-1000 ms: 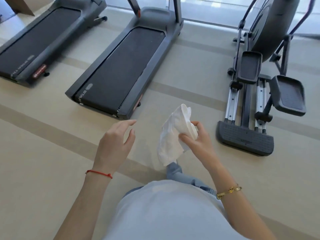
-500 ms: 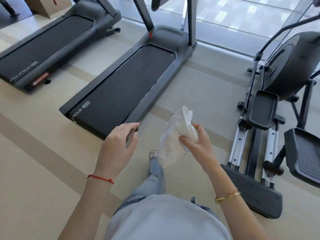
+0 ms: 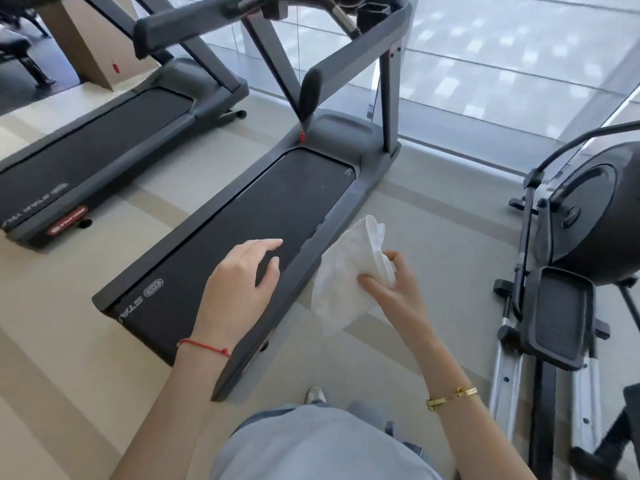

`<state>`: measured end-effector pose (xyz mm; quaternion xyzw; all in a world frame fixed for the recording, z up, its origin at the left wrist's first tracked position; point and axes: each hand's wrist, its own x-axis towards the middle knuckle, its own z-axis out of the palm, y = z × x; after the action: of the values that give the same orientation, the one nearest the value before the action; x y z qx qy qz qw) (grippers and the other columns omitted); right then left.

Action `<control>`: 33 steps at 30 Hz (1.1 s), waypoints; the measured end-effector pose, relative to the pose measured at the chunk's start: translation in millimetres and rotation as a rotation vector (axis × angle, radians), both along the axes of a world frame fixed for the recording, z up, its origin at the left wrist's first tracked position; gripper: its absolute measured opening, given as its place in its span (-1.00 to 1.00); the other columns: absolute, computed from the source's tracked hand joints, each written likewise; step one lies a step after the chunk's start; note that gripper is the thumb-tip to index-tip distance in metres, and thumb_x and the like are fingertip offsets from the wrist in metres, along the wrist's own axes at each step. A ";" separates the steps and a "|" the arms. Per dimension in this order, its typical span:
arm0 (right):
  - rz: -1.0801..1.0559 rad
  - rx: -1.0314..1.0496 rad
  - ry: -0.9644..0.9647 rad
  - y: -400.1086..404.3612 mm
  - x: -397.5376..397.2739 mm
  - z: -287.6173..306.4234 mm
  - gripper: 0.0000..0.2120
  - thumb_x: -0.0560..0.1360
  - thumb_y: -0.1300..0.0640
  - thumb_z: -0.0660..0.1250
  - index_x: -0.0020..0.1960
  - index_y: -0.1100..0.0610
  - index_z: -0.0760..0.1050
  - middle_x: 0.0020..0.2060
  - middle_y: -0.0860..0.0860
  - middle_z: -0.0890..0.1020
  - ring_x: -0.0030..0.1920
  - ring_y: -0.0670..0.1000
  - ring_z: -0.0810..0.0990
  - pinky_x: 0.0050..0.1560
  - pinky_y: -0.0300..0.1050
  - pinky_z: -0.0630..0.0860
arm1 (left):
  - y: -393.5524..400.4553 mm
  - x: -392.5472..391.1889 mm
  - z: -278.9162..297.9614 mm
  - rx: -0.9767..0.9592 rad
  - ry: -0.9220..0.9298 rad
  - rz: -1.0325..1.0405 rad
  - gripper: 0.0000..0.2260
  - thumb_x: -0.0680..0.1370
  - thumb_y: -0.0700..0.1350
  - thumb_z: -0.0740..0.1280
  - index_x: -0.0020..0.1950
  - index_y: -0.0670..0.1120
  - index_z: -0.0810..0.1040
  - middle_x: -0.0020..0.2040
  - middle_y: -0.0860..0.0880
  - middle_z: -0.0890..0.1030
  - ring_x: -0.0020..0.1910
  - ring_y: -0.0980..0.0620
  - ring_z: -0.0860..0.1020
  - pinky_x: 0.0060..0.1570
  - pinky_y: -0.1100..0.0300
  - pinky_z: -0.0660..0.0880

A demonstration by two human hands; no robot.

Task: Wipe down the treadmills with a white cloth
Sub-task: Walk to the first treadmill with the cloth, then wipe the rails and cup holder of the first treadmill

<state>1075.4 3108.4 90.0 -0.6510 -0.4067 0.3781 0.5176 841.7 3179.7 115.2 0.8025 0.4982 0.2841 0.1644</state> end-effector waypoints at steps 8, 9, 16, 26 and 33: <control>-0.016 -0.034 0.028 131.8 71.7 -6.8 -0.74 0.47 0.27 0.41 0.09 0.11 0.43 -0.16 -0.08 0.61 -0.24 -0.21 0.57 -0.26 -0.35 0.48 | 130.9 76.4 0.7 -0.039 0.028 -0.013 -0.74 0.63 -0.11 0.26 0.30 -0.04 0.56 0.22 0.05 0.61 0.21 0.08 0.56 0.24 0.15 0.49; -0.013 -0.033 0.031 149.2 81.3 -8.9 -0.74 0.47 0.28 0.41 0.08 0.11 0.43 -0.17 -0.10 0.60 -0.25 -0.23 0.56 -0.27 -0.36 0.48 | 145.9 85.0 -1.3 -0.045 0.028 -0.003 -0.74 0.63 -0.11 0.27 0.30 -0.04 0.56 0.22 0.05 0.61 0.21 0.08 0.56 0.24 0.15 0.49; 0.106 -0.007 -0.033 287.7 161.3 -7.7 -0.73 0.48 0.26 0.41 0.10 0.11 0.40 -0.09 -0.01 0.57 -0.19 -0.18 0.53 -0.27 -0.41 0.44 | 259.5 155.2 -6.6 -0.019 0.006 0.135 -0.74 0.62 -0.10 0.26 0.30 -0.03 0.56 0.22 0.07 0.61 0.21 0.10 0.55 0.21 0.21 0.45; 0.475 0.125 -0.131 478.2 258.5 51.2 -0.72 0.49 0.26 0.37 0.12 0.08 0.36 -0.12 -0.34 0.52 -0.10 -0.25 0.54 -0.26 -0.27 0.56 | 382.2 242.6 11.1 -0.022 -0.053 0.400 -0.72 0.62 -0.09 0.27 0.33 -0.01 0.53 0.25 0.06 0.60 0.24 0.08 0.54 0.23 0.14 0.46; 0.546 0.221 -0.225 585.4 274.7 89.2 -0.70 0.39 0.10 0.27 0.10 -0.03 0.35 -0.04 -0.13 0.56 -0.06 -0.06 0.58 -0.23 -0.17 0.54 | 441.3 258.7 21.8 -0.003 0.015 0.515 -0.72 0.62 -0.09 0.26 0.33 -0.01 0.53 0.23 0.07 0.60 0.23 0.07 0.52 0.19 0.26 0.37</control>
<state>1350.0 3693.8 179.3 -0.4951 -0.6599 0.3822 0.4163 1100.4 3621.1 137.0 0.6510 0.6878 0.3099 0.0843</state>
